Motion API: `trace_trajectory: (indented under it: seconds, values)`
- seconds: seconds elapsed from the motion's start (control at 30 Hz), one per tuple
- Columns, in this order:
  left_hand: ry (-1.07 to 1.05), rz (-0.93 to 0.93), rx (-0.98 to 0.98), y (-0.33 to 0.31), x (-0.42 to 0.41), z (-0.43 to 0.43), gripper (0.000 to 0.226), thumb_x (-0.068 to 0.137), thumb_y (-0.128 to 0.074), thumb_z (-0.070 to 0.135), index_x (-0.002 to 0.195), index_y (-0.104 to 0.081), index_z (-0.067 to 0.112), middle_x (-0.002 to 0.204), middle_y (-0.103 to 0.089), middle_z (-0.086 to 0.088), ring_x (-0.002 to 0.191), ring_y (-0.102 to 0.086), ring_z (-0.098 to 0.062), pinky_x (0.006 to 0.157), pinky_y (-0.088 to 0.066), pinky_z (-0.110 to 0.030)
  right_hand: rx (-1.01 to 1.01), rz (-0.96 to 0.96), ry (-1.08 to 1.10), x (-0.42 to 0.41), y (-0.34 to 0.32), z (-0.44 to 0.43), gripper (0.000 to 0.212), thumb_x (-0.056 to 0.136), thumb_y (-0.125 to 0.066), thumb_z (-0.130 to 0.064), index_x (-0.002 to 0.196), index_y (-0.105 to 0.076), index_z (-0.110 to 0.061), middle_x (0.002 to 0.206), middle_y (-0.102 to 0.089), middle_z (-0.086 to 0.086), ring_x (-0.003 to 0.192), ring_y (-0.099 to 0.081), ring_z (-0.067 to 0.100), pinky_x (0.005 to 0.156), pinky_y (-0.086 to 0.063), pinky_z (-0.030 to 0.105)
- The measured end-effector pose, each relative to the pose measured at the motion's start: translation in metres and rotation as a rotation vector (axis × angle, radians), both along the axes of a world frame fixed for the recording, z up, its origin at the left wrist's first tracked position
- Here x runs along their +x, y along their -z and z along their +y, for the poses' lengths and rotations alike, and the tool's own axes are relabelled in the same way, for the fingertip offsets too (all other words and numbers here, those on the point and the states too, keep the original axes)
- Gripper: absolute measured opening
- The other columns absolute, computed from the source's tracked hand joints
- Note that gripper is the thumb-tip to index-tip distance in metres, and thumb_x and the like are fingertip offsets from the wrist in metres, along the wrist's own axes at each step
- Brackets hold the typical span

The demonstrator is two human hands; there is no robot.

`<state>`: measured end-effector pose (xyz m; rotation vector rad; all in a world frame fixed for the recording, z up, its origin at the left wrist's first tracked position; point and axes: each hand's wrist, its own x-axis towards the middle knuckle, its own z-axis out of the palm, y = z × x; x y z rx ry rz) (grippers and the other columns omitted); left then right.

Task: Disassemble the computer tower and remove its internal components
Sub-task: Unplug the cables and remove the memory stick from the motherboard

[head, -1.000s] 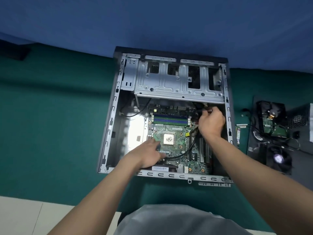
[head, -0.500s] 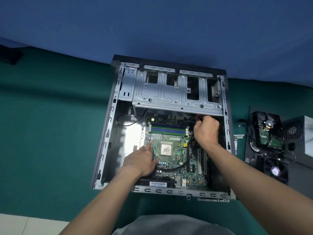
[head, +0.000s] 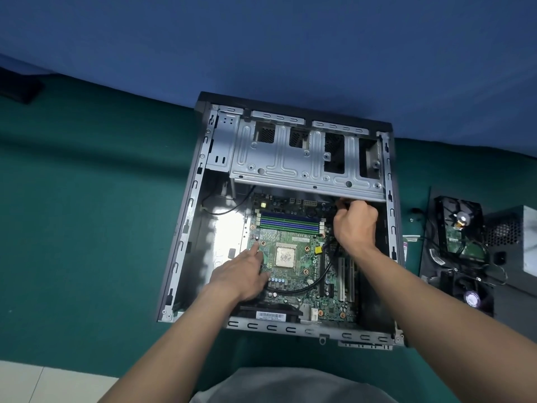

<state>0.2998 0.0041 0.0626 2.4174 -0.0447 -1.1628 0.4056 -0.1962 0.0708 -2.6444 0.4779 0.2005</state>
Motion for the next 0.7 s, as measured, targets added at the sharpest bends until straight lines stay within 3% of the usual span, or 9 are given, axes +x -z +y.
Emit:
trace_trajectory:
  seconds: [0.3, 0.4, 0.5, 0.7]
  values:
    - [-0.008, 0.016, -0.005, -0.003, 0.001, 0.000, 0.047, 0.102, -0.039, 0.041, 0.140, -0.038, 0.014, 0.160, 0.009, 0.011, 0.146, -0.017, -0.021, 0.115, -0.022, -0.041, -0.011, -0.001, -0.054, 0.000, 0.000, -0.002, 0.039, 0.091, -0.043, 0.000, 0.053, -0.037, -0.007, 0.069, -0.050, 0.010, 0.051, -0.044, 0.016, 0.044, -0.032, 0.021]
    - [-0.019, 0.020, -0.012, -0.004, 0.002, -0.001, 0.047, 0.102, -0.040, 0.040, 0.140, -0.038, 0.015, 0.160, 0.009, 0.010, 0.146, -0.019, -0.020, 0.115, -0.023, -0.040, -0.105, 0.040, -0.184, 0.001, -0.003, 0.000, 0.035, 0.092, -0.045, -0.003, 0.058, -0.039, -0.005, 0.065, -0.048, 0.008, 0.055, -0.045, 0.022, 0.053, -0.039, 0.028]
    - [-0.025, 0.018, -0.014, -0.005, 0.001, -0.001, 0.047, 0.102, -0.040, 0.040, 0.142, -0.037, 0.015, 0.160, 0.009, 0.010, 0.146, -0.019, -0.021, 0.116, -0.021, -0.040, -0.258, 0.103, -0.305, 0.003, -0.007, 0.005, 0.038, 0.088, -0.047, 0.002, 0.053, -0.037, -0.008, 0.054, -0.042, 0.007, 0.050, -0.044, 0.022, 0.051, -0.041, 0.031]
    - [-0.037, 0.024, -0.022, -0.003, 0.001, 0.000, 0.046, 0.102, -0.039, 0.041, 0.140, -0.039, 0.015, 0.161, 0.005, 0.009, 0.143, -0.026, -0.022, 0.113, -0.028, -0.043, -0.401, 0.231, -0.395, 0.007, -0.009, 0.008, 0.032, 0.086, -0.045, 0.003, 0.055, -0.044, -0.005, 0.063, -0.058, 0.013, 0.059, -0.058, 0.030, 0.058, -0.053, 0.037]
